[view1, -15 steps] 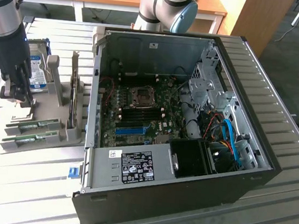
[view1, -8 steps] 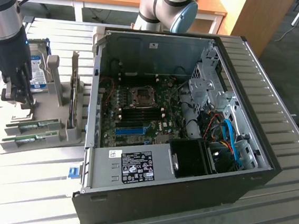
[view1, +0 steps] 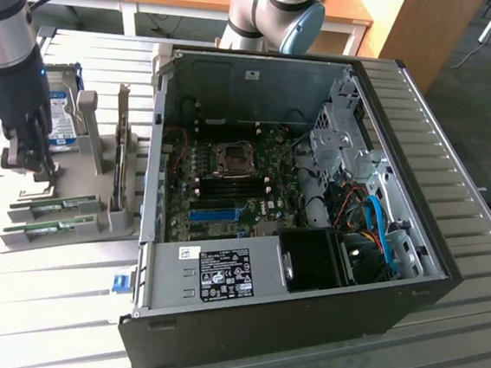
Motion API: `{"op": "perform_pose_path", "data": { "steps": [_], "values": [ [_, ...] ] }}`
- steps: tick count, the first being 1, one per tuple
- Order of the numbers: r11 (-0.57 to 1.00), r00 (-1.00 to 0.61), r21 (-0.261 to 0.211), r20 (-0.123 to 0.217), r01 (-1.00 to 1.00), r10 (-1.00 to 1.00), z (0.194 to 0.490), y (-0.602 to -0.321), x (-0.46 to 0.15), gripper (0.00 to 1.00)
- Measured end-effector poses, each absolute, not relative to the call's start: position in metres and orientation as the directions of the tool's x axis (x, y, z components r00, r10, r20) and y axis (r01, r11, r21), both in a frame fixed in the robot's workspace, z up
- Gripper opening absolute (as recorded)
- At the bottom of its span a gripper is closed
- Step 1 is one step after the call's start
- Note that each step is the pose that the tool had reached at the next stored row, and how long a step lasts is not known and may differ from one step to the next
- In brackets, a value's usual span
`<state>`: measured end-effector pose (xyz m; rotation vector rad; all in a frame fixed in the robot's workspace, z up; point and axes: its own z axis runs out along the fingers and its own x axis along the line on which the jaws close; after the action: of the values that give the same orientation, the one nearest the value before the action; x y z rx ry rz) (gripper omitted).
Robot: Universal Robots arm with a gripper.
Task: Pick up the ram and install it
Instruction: 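Pick up the ram and move it above insertion slot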
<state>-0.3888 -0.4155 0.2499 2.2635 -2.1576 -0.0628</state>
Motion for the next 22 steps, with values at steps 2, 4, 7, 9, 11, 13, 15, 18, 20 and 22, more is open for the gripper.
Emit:
{"op": "perform_pose_path", "data": {
  "steps": [2, 4, 7, 9, 11, 13, 15, 18, 20, 22],
  "values": [
    [-0.048, 0.047, 0.038, -0.019, -0.998, -0.999, 0.250, -0.418, -0.389, 0.24],
    [-0.048, 0.048, 0.038, -0.019, -0.998, -0.999, 0.250, -0.421, -0.389, 0.24],
    [-0.048, 0.048, 0.038, -0.019, -0.998, -0.999, 0.250, -0.426, -0.389, 0.24],
    [-0.048, 0.048, 0.038, -0.019, -0.998, -0.999, 0.250, -0.429, -0.389, 0.24],
    [-0.048, 0.048, 0.038, -0.019, -0.998, -0.999, 0.250, -0.433, -0.389, 0.24],
    [-0.048, 0.048, 0.038, -0.019, -0.998, -0.999, 0.250, -0.436, -0.389, 0.24],
    [-0.048, 0.047, 0.038, -0.019, -0.998, -0.999, 0.250, -0.439, -0.389, 0.24],
    [-0.048, 0.048, 0.038, -0.019, -0.998, -0.999, 0.250, -0.443, -0.389, 0.24],
    [-0.048, 0.047, 0.038, -0.019, -0.998, -0.999, 0.250, -0.446, -0.389, 0.24],
    [-0.048, 0.048, 0.038, -0.019, -0.998, -0.999, 0.250, -0.447, -0.389, 0.24]
  ]
}}
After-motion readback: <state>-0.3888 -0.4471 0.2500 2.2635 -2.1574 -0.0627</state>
